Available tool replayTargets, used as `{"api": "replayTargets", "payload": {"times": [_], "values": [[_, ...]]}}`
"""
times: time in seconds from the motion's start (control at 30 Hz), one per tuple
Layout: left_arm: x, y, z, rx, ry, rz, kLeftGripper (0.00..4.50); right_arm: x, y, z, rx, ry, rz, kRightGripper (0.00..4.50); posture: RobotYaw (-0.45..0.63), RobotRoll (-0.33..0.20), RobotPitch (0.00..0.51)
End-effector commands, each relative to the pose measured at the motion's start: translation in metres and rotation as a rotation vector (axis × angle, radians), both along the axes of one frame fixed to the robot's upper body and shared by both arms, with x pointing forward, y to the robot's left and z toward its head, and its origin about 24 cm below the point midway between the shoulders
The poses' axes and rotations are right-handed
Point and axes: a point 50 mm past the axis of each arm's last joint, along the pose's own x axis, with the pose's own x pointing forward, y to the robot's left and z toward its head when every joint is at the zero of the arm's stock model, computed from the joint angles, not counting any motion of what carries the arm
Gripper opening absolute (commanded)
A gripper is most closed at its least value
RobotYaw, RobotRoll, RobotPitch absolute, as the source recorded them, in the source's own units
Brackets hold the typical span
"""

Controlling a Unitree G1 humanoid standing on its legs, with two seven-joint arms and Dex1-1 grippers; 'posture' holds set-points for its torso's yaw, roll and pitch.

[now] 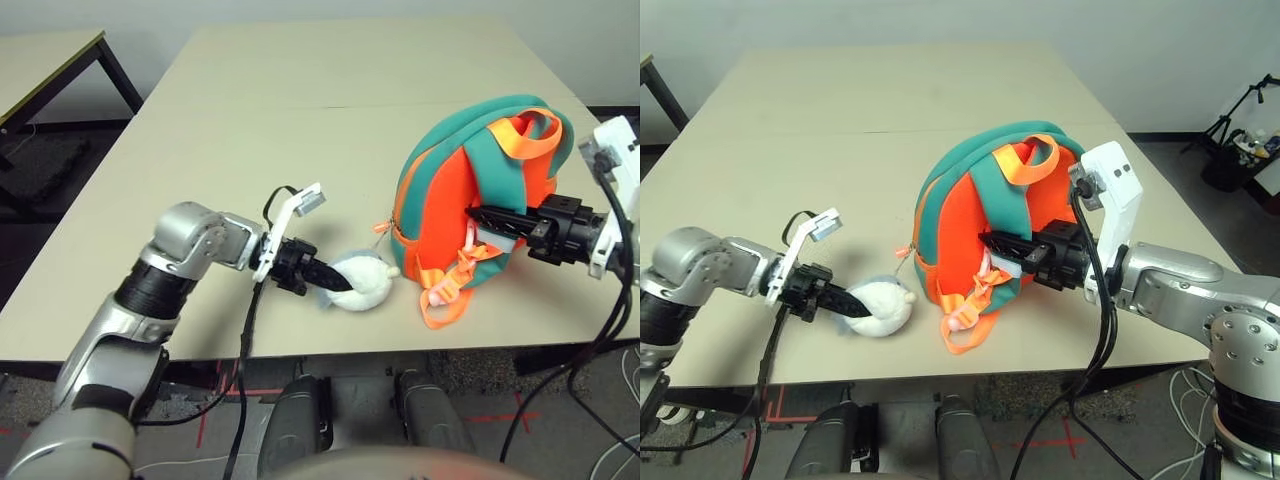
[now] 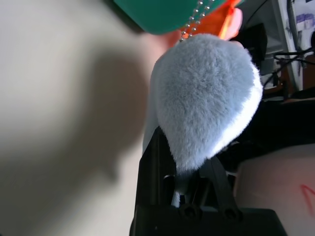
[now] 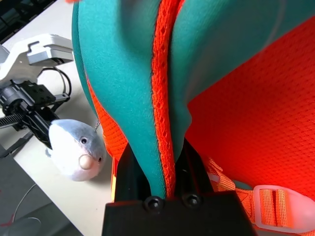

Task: Put the pencil case into the backpack and zip it.

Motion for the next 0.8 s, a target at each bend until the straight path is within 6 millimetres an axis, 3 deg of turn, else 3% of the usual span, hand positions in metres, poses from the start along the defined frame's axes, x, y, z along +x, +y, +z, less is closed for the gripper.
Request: {"api": "replayTargets", "payload": {"times": [0.03,0.1,0.3,0.43,0.53,0.67,0.8], "values": [[0.004,0.001,0.001,0.006,-0.027,0.035,0.12,-0.001,0.001,-0.003,0.004,0.0,0.004,0.19,-0.11,0.0,0.105],[0.01,0.001,0.014,-0.028,-0.096,0.062,0.12,-0.001,0.0,-0.003,0.007,-0.002,-0.001,0.19,-0.11,0.0,0.101],[0.008,0.016,0.073,-0.195,-0.199,0.134,2.13,-0.008,-0.015,0.008,0.069,-0.003,-0.053,2.23,-0.11,0.0,0.086],[-0.015,0.042,0.105,-0.29,-0.199,0.106,3.44,-0.019,-0.038,0.024,0.071,0.02,-0.115,3.47,-0.1,0.0,0.076],[-0.034,0.063,0.114,-0.293,-0.193,0.105,4.42,-0.029,-0.056,0.033,0.045,0.062,-0.159,4.41,-0.08,0.0,0.071],[-0.046,0.086,0.112,-0.289,-0.178,0.215,4.47,-0.043,-0.074,0.043,0.009,0.165,-0.188,4.46,-0.06,0.0,0.065],[-0.034,0.116,0.099,-0.236,-0.28,0.568,4.47,-0.051,-0.099,0.054,-0.023,0.215,-0.299,4.46,-0.05,0.0,0.055]]}}
